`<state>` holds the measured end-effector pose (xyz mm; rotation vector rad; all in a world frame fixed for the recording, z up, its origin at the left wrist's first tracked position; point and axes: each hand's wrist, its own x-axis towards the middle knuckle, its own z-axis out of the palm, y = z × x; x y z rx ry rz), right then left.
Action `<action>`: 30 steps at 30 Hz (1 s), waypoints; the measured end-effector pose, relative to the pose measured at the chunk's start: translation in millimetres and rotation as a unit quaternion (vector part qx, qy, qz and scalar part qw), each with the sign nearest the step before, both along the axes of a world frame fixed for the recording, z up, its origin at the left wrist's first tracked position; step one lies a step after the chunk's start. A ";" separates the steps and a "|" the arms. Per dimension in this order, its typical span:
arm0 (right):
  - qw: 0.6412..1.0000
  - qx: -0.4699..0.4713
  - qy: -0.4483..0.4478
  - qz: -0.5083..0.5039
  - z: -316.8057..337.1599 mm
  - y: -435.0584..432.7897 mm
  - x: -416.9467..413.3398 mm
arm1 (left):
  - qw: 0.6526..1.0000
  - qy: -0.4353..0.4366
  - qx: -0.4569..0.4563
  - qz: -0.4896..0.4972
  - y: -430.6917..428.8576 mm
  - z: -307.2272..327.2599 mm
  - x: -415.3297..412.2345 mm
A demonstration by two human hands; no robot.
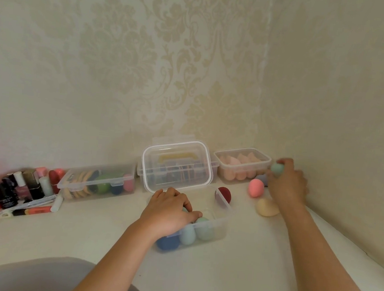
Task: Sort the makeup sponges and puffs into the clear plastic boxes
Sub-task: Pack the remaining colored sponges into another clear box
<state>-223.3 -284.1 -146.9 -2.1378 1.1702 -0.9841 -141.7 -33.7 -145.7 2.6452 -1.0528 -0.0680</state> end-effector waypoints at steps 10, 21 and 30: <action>0.947 0.010 -0.057 0.315 50.3 79.1 -1.8 | 1.000 -0.009 -0.001 0.002 -0.1 1.5 -2.0; 0.847 -0.142 0.231 0.457 21.3 111.9 17.7 | 1.000 -0.015 0.008 0.008 -1.3 -1.0 0.4; 0.838 -0.087 0.276 0.462 18.2 107.7 18.6 | 1.000 -0.025 -0.009 0.006 -2.1 -3.2 1.9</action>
